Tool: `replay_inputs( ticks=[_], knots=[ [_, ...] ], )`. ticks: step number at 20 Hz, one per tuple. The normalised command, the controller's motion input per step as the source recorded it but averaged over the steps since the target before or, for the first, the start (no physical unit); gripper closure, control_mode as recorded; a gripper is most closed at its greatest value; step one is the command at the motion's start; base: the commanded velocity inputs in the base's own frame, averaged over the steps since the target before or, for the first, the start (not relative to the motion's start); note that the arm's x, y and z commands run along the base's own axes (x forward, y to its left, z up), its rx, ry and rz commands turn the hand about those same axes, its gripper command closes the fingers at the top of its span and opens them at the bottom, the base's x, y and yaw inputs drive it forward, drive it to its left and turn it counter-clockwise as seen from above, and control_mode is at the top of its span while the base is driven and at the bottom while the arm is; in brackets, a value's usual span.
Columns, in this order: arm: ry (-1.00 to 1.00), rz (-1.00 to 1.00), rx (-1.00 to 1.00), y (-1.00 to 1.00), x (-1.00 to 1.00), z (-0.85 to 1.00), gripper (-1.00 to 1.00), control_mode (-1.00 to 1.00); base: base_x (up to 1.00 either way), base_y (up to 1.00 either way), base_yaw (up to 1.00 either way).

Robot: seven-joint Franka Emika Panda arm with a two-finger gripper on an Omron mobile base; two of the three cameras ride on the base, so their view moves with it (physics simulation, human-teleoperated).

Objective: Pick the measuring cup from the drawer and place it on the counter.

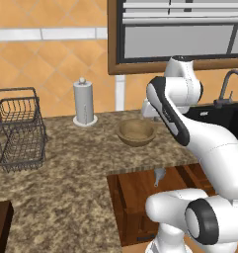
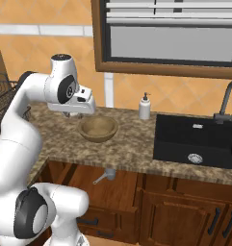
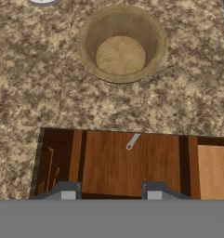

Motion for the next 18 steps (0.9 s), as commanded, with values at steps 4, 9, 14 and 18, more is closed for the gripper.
replay_inputs(
  ticks=[4, 9, 14, 18],
  knots=[
    [0.0, 0.0, 0.0, -0.04, -0.23, -0.01, -1.0, -1.0, 0.0, 0.0, 0.0],
    [0.0, 0.0, 0.0, -0.04, -0.29, -0.01, -1.0, 1.0, -0.08, -0.07, 0.0],
    [0.0, 0.0, 0.0, 0.0, 0.0, 0.0, -1.0, 1.0, -0.45, -0.82, 0.0],
    [0.0, 0.0, 0.0, 0.0, 0.0, 0.0, -1.0, 1.0, -0.23, -1.0, 0.04]
  ],
)
